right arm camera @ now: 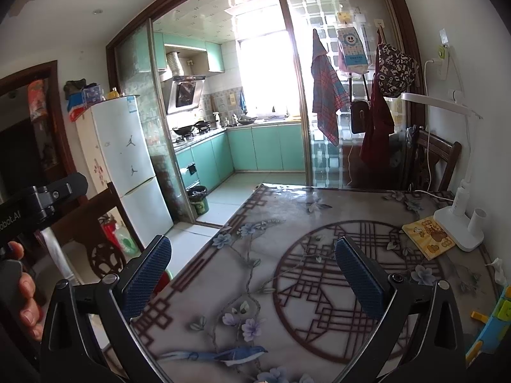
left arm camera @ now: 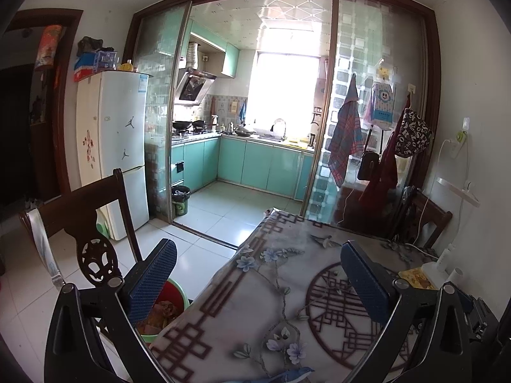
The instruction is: Collect trash
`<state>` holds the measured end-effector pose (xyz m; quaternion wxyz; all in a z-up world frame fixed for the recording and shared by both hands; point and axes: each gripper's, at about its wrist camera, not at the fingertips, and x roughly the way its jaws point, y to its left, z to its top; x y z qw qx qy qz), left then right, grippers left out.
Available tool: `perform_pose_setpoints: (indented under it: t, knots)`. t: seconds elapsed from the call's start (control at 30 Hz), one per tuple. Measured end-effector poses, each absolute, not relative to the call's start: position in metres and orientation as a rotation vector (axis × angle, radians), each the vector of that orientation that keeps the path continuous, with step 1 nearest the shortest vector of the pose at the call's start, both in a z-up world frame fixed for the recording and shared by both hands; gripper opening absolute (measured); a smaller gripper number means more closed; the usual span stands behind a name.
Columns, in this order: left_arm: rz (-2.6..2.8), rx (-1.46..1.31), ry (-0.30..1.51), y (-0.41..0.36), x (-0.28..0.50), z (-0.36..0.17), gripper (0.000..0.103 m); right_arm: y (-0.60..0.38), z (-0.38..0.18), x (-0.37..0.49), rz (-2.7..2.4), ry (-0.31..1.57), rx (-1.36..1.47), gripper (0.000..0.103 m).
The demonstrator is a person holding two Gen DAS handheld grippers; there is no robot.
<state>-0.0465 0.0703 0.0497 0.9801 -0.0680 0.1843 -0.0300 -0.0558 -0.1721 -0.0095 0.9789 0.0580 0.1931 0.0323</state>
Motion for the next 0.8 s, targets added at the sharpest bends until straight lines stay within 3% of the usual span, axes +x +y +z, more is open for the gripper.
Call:
perform_pose_setpoints:
  t: [0.8]
  knots:
    - [-0.078,-0.116,0.395,0.064,-0.032,0.043,0.103,-0.175,-0.013,-0.045,0.064,0.401,0.143,0.103]
